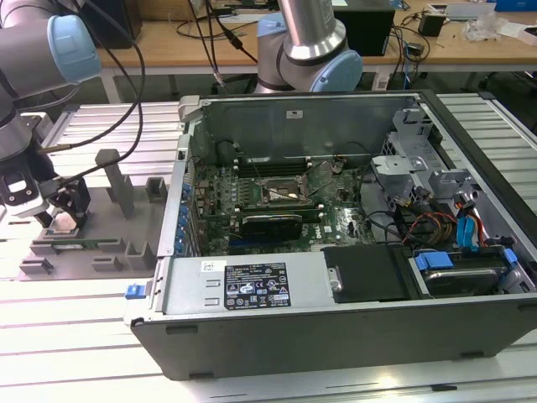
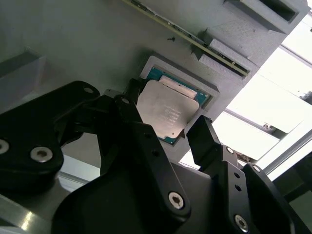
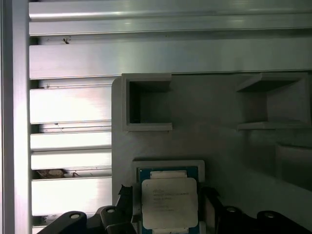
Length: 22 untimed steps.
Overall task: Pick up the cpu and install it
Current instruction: 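Pick up the cpu and move it towards the insertion slot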
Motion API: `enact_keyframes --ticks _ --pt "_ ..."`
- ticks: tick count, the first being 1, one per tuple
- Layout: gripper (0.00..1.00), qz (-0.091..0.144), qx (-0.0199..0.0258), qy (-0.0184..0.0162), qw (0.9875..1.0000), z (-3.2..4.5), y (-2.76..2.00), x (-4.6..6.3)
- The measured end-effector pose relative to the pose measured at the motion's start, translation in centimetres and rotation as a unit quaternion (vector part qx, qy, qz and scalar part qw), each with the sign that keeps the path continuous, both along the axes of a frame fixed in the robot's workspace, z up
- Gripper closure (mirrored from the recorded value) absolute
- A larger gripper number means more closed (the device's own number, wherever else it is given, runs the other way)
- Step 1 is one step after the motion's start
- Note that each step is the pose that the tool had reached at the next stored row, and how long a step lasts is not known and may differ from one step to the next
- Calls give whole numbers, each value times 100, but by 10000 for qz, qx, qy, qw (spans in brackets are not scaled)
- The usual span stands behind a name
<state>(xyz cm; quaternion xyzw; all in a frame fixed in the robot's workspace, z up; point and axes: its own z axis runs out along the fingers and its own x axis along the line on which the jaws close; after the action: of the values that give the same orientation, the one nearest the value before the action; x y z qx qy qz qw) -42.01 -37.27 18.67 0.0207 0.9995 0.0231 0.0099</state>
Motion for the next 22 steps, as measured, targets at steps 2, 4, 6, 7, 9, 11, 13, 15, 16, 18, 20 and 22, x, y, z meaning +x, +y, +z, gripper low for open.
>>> enact_keyframes --ticks 2,4,6,7,9,11,13,15,16,18,20,22 --pt "34 -1 -1 46 10000 0 0 12" --pt "34 -1 -1 53 10000 1 0 15" --pt "34 0 0 60 10000 1 0 19" --pt "34 0 -1 67 10000 1 -1 25" --pt "34 0 -1 77 10000 0 0 34" --pt "34 -1 0 78 10000 0 0 34" --pt "34 -1 -1 79 10000 1 0 34" --pt "34 -1 -1 79 10000 1 0 34" --pt "34 -1 0 79 10000 1 0 34" --pt "34 0 0 78 10000 1 0 34" --pt "34 0 0 79 10000 16 0 34" --pt "34 0 1 78 10000 21 0 35"
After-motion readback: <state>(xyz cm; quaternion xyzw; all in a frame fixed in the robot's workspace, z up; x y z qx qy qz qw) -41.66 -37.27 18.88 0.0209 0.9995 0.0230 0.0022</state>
